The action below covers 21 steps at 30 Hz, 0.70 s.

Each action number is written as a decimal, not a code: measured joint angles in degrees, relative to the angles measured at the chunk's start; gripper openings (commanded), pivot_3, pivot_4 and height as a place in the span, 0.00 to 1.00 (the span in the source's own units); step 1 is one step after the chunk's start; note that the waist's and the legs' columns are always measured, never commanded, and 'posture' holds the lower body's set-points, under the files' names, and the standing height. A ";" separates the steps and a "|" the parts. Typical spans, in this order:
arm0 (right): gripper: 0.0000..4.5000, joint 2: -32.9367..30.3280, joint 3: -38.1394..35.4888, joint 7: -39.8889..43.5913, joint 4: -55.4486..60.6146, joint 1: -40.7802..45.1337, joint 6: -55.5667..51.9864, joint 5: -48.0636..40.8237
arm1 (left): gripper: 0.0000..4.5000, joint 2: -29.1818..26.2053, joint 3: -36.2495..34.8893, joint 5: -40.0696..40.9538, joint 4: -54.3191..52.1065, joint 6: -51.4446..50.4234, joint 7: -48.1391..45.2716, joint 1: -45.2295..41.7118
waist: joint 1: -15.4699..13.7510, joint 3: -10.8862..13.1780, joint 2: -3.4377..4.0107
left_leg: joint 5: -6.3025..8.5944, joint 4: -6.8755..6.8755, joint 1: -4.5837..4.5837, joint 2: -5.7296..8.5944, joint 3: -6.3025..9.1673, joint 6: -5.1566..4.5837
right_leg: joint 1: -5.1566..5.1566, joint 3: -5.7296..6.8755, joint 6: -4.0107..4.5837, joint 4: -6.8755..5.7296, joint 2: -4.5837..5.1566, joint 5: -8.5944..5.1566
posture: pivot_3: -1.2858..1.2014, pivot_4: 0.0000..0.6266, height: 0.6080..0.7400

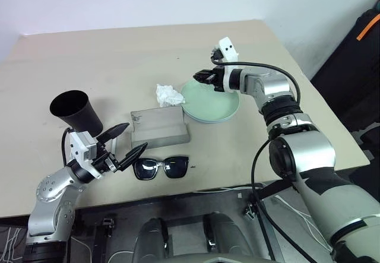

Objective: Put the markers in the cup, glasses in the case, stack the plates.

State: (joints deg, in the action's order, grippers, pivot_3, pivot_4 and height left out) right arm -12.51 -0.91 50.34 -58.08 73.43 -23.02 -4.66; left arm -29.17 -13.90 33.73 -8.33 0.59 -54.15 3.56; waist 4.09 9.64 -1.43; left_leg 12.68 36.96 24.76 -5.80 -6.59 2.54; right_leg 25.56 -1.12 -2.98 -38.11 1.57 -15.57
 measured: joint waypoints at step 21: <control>0.90 7.37 8.77 -1.00 1.26 -1.90 -3.47 3.79 | 1.00 0.02 -0.39 -0.78 0.47 1.25 -0.43 0.77 | -0.12 -0.01 -0.01 | 0.00 0.01 0.00 0.02 0.00 0.01 | -0.02 0.02 0.14 0.01 0.07 -0.08 | 0.52 0.24 0.89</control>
State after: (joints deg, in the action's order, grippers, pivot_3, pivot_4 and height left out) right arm -5.14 7.85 49.34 -56.82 71.53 -26.49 -0.87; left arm -29.15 -14.29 32.95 -7.86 1.84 -54.58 4.33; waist 3.97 9.63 -1.44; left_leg 12.68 36.98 24.76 -5.78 -6.60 2.54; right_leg 25.54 -1.10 -2.85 -38.10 1.64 -15.65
